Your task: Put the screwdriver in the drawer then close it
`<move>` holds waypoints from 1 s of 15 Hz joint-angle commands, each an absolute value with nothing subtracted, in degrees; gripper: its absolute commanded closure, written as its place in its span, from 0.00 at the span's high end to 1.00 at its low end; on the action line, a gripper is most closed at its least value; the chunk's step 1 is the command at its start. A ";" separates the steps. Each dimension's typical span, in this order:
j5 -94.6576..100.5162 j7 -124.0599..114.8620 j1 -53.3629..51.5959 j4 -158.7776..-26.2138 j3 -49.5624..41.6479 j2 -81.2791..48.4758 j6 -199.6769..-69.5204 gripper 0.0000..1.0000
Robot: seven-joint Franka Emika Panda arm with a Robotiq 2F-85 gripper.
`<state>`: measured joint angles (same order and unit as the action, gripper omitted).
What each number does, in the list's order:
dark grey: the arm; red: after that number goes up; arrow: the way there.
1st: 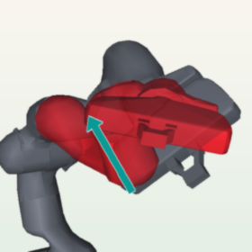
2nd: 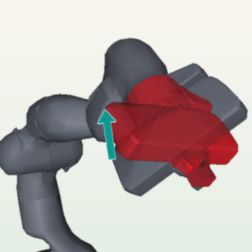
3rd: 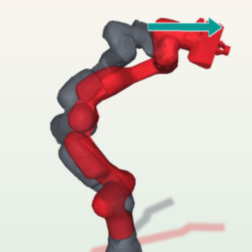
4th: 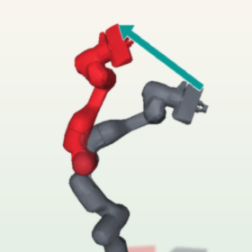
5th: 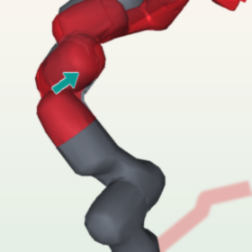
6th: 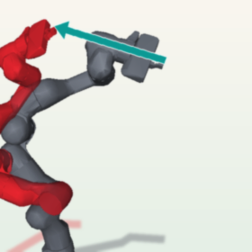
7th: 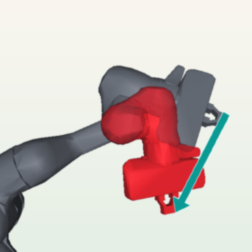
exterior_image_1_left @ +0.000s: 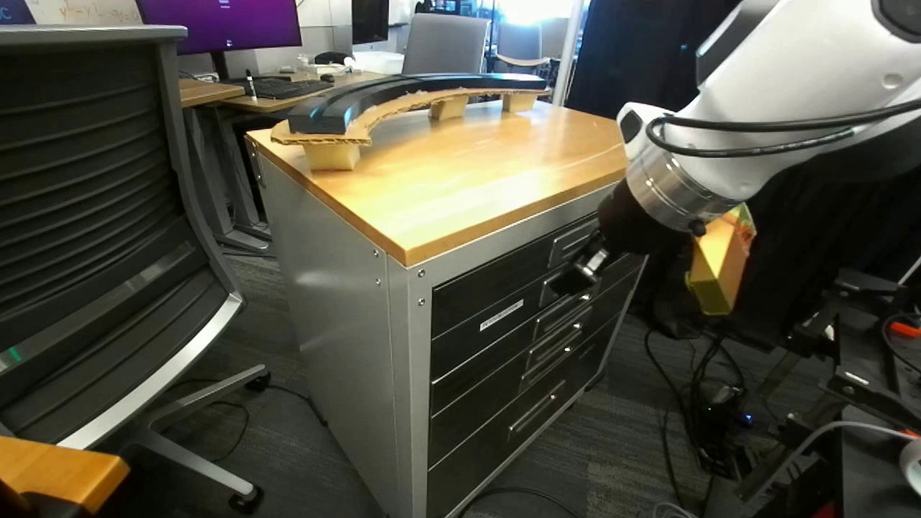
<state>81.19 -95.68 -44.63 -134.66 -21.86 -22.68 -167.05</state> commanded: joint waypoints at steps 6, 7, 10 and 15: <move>51.76 -60.07 -24.89 -151.37 -2.22 -6.91 -159.71 1.00; 47.17 -56.13 -22.94 -150.93 0.89 -5.45 -158.10 1.00; 32.91 -44.48 -20.22 -147.37 7.33 -1.25 -151.96 1.00; 19.84 -35.52 -19.06 -135.45 11.92 3.70 -137.02 1.00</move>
